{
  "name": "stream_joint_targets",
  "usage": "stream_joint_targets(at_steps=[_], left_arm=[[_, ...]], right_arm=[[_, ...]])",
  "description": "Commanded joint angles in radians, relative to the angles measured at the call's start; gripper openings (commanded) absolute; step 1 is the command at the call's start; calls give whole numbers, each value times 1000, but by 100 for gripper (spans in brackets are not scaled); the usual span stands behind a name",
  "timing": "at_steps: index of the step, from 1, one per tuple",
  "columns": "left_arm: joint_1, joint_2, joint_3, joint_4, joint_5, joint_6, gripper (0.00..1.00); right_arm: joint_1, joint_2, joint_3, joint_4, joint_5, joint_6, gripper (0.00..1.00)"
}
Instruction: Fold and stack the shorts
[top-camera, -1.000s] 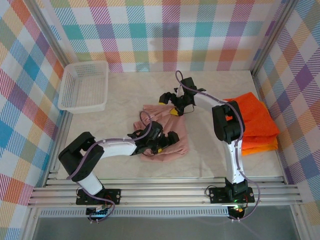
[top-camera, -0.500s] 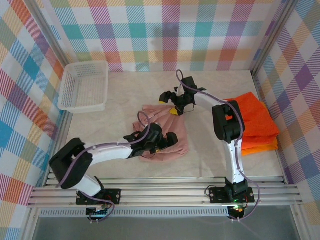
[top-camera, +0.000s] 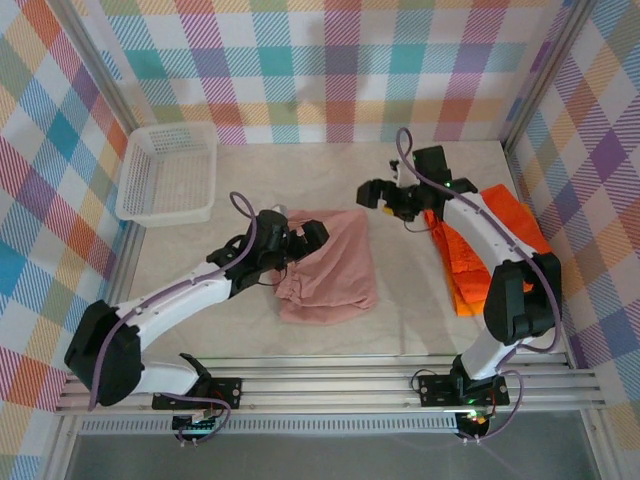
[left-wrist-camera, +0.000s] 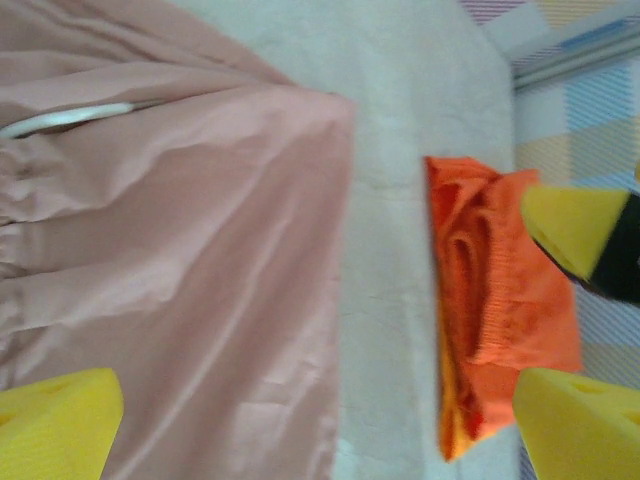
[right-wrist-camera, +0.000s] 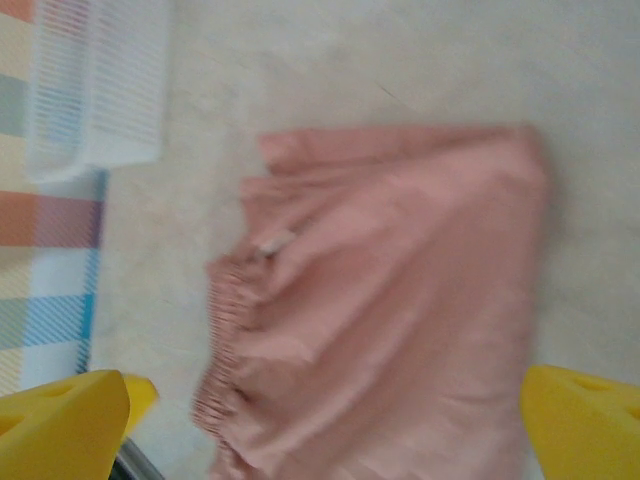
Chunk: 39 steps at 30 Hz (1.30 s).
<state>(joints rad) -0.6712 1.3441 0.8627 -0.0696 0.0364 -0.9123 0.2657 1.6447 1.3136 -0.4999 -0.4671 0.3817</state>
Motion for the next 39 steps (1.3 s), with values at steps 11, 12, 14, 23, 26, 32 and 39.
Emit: stream_joint_targets(at_steps=[11, 12, 14, 23, 26, 32, 39], left_arm=[[18, 107, -261, 172, -38, -46, 100], [19, 106, -273, 174, -42, -46, 100], [20, 103, -294, 178, -46, -48, 100], [20, 101, -320, 186, -44, -51, 100], [21, 105, -319, 190, -40, -53, 100], [21, 116, -320, 199, -33, -57, 100], [21, 118, -324, 206, -32, -59, 100]], right_arm=[[0, 117, -149, -45, -108, -124, 93], [-1, 129, -152, -32, -117, -120, 92], [0, 154, -154, -9, -148, -116, 91], [10, 252, -129, 10, -200, -120, 83], [28, 267, -133, 18, -192, -118, 82], [64, 277, -150, 66, -192, -85, 74], [106, 295, -145, 87, -177, -60, 69]])
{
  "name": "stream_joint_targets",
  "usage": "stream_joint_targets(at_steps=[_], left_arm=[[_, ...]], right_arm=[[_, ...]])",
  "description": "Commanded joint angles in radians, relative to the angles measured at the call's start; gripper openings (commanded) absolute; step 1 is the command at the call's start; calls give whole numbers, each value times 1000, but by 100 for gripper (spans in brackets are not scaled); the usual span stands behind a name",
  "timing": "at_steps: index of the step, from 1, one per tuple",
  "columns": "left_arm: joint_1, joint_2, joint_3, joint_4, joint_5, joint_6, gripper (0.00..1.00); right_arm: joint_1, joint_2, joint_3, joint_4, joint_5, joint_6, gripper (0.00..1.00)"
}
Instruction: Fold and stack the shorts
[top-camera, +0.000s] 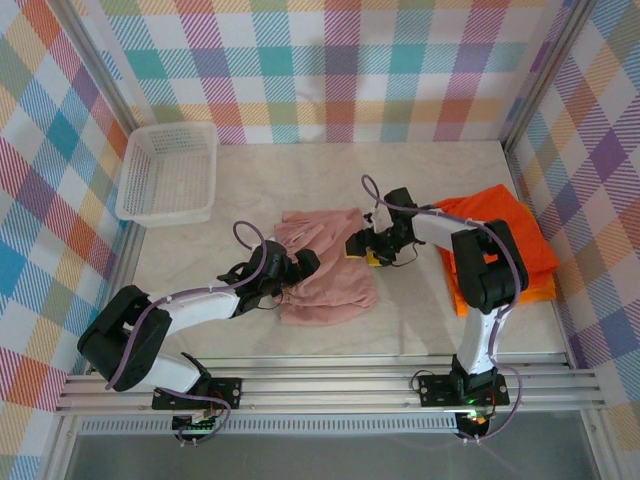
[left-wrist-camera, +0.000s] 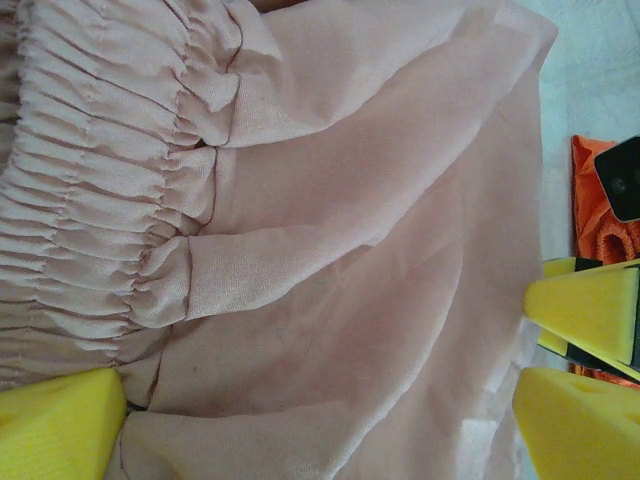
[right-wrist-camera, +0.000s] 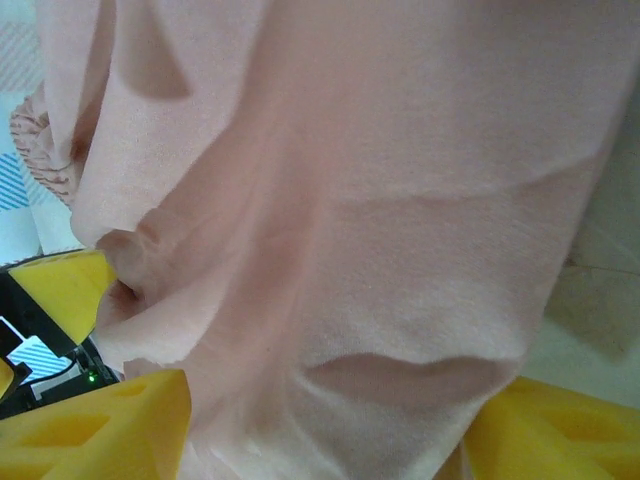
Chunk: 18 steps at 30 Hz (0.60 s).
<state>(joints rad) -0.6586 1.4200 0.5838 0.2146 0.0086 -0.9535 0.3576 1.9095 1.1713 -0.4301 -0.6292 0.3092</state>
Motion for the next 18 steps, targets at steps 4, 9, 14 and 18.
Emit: stream_joint_targets(at_steps=[4, 9, 14, 18], left_arm=[[8, 39, -47, -75, -2, -19, 100], [9, 6, -46, -72, 0, -29, 100], [29, -98, -22, -124, -7, -24, 100], [59, -221, 1, -205, -28, -1, 100]], right_arm=[[23, 48, 12, 6, 6, 9, 61], [36, 57, 43, -45, 66, -15, 33], [54, 42, 80, -122, 171, -55, 12], [60, -9, 101, -192, 281, -84, 0]])
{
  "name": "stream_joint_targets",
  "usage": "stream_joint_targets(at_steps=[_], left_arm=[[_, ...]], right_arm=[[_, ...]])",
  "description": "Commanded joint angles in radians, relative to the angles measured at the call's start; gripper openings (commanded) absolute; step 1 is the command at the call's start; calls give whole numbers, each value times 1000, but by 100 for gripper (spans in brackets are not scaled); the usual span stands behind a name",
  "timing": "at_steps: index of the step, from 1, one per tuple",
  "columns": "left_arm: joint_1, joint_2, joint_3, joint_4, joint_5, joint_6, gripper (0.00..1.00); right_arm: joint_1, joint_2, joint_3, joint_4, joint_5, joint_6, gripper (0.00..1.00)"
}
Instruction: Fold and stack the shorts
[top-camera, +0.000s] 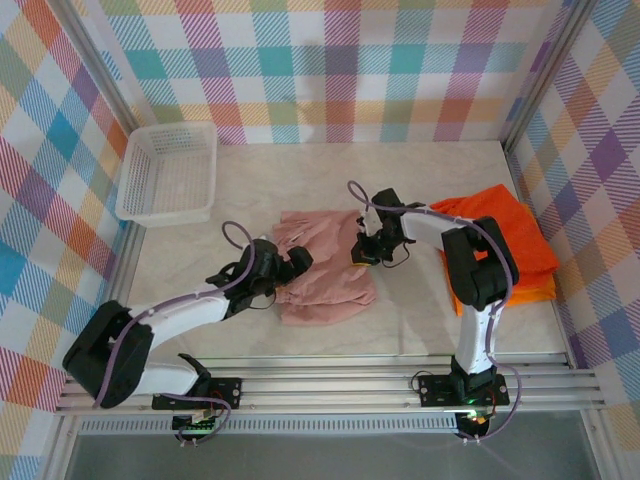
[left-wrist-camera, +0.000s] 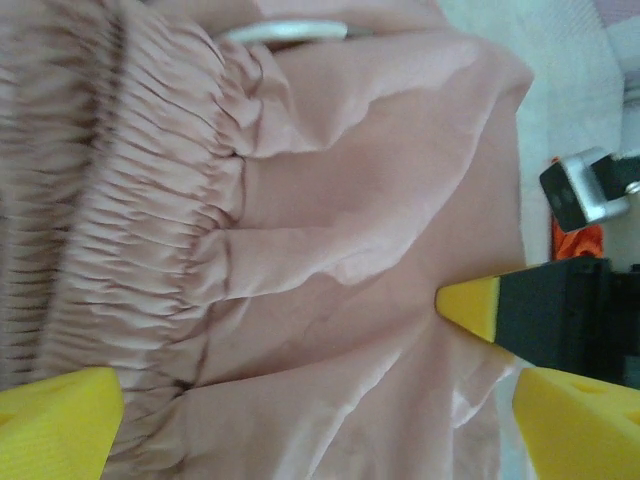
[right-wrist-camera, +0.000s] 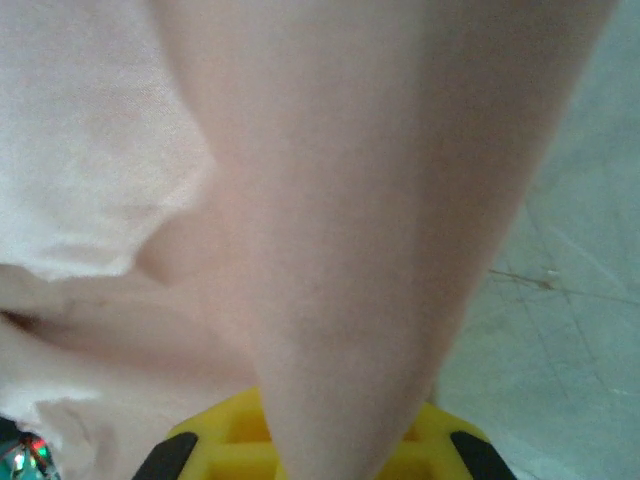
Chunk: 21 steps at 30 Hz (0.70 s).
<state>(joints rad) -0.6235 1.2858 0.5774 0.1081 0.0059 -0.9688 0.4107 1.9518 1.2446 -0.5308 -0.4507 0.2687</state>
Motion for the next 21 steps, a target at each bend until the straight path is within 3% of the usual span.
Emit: stream_joint_targets(at_steps=[1, 8, 21], left_arm=[[30, -115, 9, -112, -29, 18, 100], [76, -223, -3, -165, -31, 41, 100], [88, -177, -7, -78, 49, 37, 100]], right_arm=[[7, -73, 35, -114, 127, -52, 0], [11, -212, 150, -384, 346, -140, 0], [-5, -262, 399, -811, 788, -215, 0]])
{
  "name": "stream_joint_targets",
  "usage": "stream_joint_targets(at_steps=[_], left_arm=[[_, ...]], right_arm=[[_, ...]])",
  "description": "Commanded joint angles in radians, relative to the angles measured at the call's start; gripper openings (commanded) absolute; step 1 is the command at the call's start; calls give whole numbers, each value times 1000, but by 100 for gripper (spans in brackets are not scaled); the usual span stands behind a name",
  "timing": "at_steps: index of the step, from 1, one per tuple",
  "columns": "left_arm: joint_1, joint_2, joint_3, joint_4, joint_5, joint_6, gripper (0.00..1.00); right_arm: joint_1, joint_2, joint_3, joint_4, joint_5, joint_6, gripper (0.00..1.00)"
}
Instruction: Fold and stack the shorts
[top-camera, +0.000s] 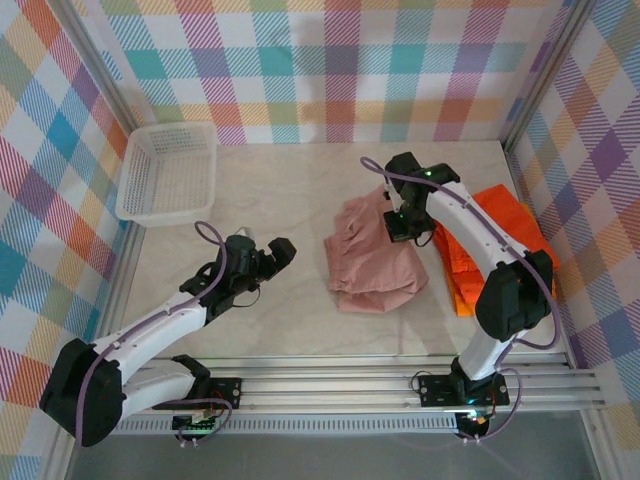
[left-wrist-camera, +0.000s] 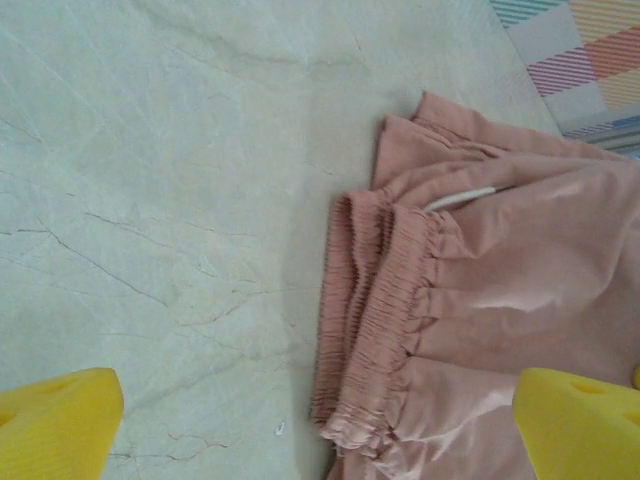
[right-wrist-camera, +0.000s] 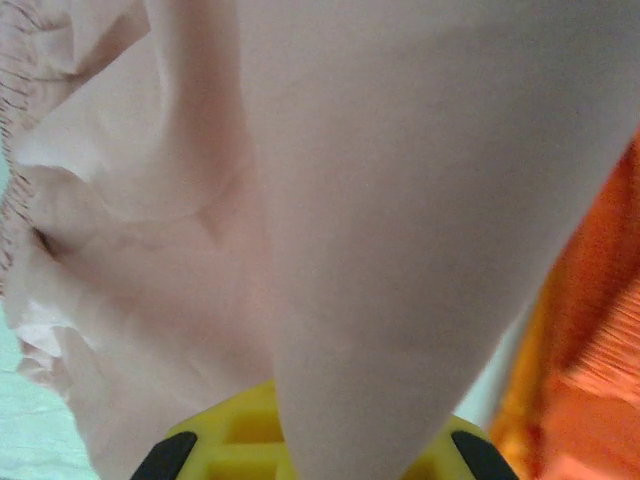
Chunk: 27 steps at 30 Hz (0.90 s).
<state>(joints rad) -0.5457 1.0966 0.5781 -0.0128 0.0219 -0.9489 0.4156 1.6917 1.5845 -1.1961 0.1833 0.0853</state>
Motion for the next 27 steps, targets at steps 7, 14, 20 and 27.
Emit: stream_joint_targets(at_steps=[7, 14, 20, 27], left_arm=[[10, 49, -7, 89, 70, -2, 100], [10, 58, -10, 105, 83, -4, 100], [10, 63, -16, 111, 79, -4, 100], [10, 81, -18, 118, 79, -8, 100]], right_arm=[[-21, 47, 166, -298, 367, -18, 0], [-24, 53, 227, -369, 457, -25, 0], [-53, 54, 306, -405, 486, -43, 0], [-108, 46, 393, -434, 492, -50, 0]])
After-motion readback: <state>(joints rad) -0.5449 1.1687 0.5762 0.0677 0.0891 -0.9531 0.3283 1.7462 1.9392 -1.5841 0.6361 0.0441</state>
